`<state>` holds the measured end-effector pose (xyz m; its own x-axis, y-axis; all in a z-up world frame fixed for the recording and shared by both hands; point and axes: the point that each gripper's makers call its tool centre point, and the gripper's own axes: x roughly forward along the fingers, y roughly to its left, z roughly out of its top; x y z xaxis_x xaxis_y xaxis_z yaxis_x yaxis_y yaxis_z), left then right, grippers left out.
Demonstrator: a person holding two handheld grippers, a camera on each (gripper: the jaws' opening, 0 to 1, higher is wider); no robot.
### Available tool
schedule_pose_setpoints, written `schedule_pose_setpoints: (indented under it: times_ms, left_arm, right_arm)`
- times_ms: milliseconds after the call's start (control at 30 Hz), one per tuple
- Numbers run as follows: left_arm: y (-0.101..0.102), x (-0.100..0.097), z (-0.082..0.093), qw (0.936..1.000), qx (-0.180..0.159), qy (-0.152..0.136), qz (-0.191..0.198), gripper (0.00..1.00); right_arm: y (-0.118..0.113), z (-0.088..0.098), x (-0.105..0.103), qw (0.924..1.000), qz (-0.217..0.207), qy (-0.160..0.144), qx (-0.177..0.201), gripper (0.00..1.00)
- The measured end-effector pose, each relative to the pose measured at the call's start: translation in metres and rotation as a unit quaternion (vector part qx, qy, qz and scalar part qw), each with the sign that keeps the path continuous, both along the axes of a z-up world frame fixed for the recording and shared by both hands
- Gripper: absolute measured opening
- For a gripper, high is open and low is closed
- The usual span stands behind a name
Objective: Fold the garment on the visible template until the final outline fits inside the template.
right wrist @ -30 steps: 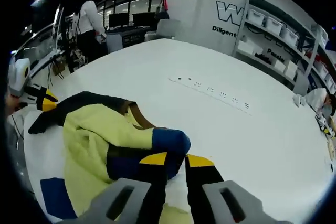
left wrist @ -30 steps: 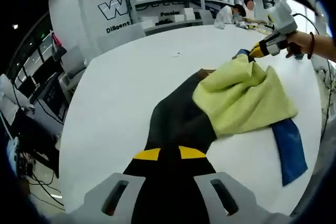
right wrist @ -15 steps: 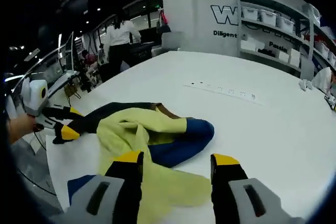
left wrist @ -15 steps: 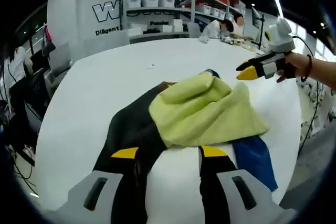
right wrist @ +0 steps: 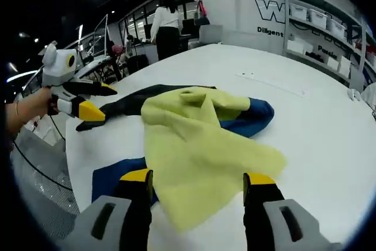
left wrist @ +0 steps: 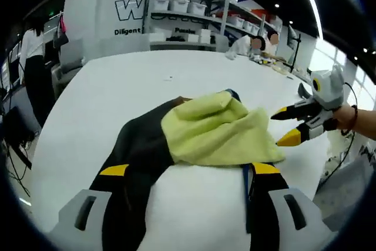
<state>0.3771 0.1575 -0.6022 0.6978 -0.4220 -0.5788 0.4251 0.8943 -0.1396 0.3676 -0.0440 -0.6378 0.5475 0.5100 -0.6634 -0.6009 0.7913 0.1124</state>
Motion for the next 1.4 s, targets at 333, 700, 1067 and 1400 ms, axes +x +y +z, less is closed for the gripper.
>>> schedule_pose_setpoints:
  times_ms: [333,700,1067,1400]
  left_arm:
    - [-0.004,-0.016,0.004,1.0000,0.004,-0.005,-0.002,0.88]
    - [-0.018,-0.033,0.009,0.9998,-0.018,-0.002,-0.011,0.86]
    - [-0.031,-0.049,0.006,0.9994,-0.017,0.009,-0.028,0.81]
    - [-0.050,-0.065,0.006,0.9978,-0.033,0.019,-0.054,0.66]
  right_arm:
    - [-0.005,-0.018,-0.023,0.9994,0.012,0.017,-0.028,0.52]
    - [-0.008,-0.035,-0.038,0.9964,0.031,0.014,-0.077,0.32]
    - [-0.008,-0.034,-0.041,0.9951,0.041,0.002,-0.090,0.01]
    - [0.011,-0.008,-0.052,0.9986,0.038,0.018,-0.032,0.00]
